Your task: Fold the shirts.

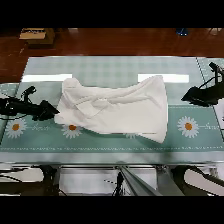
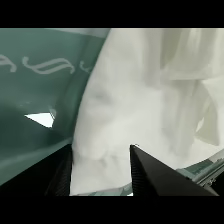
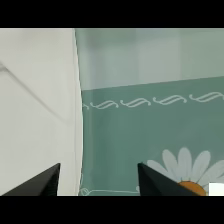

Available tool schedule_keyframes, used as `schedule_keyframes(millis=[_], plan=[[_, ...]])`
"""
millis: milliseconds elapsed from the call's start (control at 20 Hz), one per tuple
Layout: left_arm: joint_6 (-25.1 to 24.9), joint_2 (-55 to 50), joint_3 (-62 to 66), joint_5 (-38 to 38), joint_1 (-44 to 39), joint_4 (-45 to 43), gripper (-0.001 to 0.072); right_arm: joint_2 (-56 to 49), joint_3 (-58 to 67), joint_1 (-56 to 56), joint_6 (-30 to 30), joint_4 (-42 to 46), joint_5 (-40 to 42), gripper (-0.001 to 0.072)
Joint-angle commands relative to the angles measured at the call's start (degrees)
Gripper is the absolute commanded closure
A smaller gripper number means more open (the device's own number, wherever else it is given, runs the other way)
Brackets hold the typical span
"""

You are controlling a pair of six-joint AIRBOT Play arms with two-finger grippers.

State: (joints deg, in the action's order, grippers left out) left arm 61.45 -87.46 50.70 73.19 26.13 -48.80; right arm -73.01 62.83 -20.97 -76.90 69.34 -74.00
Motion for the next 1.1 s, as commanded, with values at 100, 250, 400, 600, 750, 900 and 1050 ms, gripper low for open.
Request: schedule_keyframes(millis=[100,250,400,600,750,900,1050], plan=[[-0.5,-0.8,0.0,-1.2,-1.0,3.9,0.0279,0.0,-0.1,0.0,-0.4,-0.5,-2.9,0.0152],[-0.2,-2.3,0.0,-0.2,-3.3,3.9,0.0646,0.3,-0.1,0.0,-0.4,-0.4,-4.3,0.0152],[-1.0,-3.3,0.0,1.1,-5.1,3.8,0.0682,0.4,-0.2,-0.4,0.2,3.0,-7.6,0.0155],[-2.2,-3.1,0.0,4.3,-4.7,3.8,0.0682,2.6,-8.2,-7.6,0.4,0.6,-10.8,0.0169],[-4.5,-3.0,0.0,6.4,-4.7,3.8,0.0682,5.9,-18.6,-9.5,4.0,-2.9,-11.0,0.0163],[-4.4,-2.9,0.0,7.6,-4.7,3.8,0.0681,9.6,-29.0,-8.8,6.7,-8.5,-8.7,0.0163],[-4.4,-2.8,0.1,8.9,-4.7,3.9,0.0682,13.3,-36.1,-5.8,8.7,-18.3,-4.0,0.0164]])
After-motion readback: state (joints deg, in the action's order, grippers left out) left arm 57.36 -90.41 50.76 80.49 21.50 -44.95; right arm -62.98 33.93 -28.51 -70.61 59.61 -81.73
